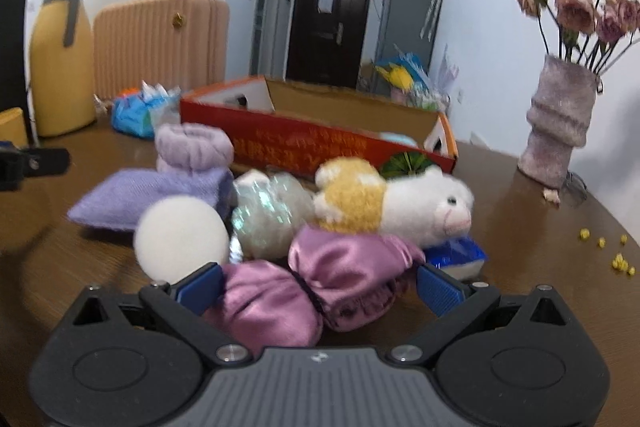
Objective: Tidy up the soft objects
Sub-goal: 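Move both tools back from the box toward the remaining soft items, then grasp the pink satin scrunchie with the right tool while the left tool approaches the white foam ball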
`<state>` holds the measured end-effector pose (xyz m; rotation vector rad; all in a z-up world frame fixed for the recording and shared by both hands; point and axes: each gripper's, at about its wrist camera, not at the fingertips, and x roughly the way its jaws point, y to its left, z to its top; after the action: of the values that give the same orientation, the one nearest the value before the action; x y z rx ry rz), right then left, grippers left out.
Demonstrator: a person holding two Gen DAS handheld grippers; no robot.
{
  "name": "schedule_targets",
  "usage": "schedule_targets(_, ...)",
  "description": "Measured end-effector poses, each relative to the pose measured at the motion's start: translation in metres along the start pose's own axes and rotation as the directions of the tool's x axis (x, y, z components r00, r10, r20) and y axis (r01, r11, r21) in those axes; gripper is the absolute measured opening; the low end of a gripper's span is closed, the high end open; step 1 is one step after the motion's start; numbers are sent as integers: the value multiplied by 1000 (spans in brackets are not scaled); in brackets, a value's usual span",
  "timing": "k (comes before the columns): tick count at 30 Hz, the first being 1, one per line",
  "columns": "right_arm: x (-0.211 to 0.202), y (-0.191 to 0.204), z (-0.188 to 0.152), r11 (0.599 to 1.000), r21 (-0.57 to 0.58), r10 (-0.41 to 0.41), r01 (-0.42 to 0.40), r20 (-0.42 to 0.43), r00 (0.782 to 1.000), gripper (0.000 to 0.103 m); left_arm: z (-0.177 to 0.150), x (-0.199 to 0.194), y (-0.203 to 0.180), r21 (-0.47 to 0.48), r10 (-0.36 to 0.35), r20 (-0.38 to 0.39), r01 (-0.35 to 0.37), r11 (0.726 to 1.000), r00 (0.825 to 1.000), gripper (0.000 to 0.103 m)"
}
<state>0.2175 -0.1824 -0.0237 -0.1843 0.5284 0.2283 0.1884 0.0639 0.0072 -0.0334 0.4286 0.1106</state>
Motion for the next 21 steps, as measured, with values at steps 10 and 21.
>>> schedule_targets(10, 15, -6, -5, 998, 38, 61, -58, -89, 994, 72, 0, -1, -2, 6, -6, 1, 6, 1000, 1000, 103)
schedule_targets(21, 3, -10, -1, 993, 55, 109, -107, -46, 993, 41, -3, 2, -5, 14, 4, 5, -4, 1000, 1000, 103)
